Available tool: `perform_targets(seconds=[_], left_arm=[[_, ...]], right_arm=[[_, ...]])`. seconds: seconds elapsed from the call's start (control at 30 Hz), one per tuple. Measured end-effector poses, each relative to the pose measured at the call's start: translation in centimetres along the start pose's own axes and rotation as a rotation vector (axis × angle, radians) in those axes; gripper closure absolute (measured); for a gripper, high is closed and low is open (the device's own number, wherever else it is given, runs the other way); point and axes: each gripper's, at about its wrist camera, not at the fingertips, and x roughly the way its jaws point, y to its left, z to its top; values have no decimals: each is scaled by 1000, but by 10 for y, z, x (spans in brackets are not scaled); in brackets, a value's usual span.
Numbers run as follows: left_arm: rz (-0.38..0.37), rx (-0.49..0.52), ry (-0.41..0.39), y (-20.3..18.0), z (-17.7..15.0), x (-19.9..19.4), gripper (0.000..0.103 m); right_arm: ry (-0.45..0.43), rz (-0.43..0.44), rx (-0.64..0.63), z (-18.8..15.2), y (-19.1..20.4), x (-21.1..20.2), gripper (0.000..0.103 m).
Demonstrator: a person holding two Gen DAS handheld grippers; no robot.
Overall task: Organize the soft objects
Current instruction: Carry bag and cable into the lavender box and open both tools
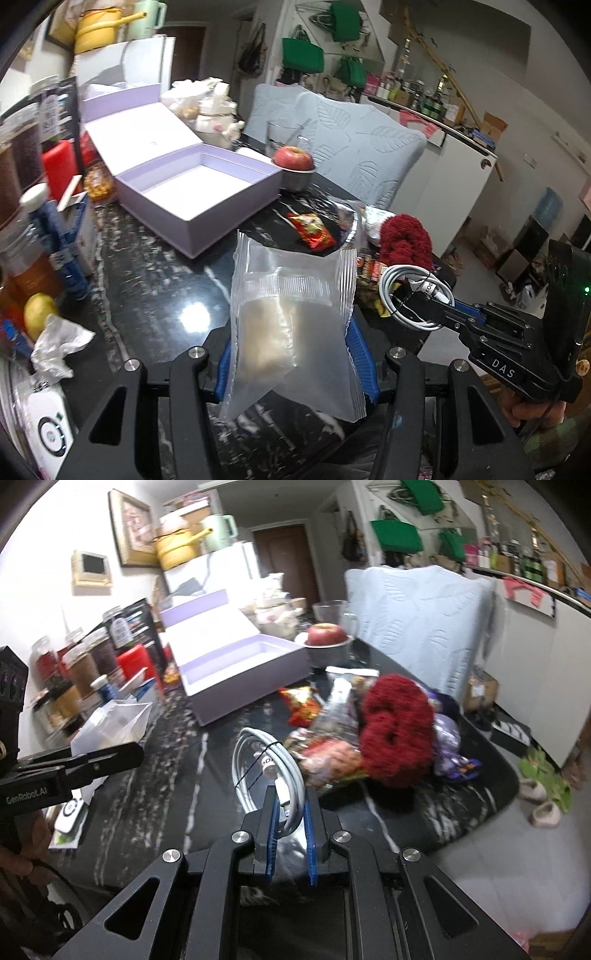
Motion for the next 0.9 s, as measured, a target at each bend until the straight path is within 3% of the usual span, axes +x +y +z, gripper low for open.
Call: perform_targets(seconds=[0.47,0.9], left_arm=[[113,-26,-113,33,19,-31,51],[167,28,-206,55,83,-26,51]], right_arm=[[-64,89,-160,41,46,15,90],[-156,123,-213,111,62,29,90]])
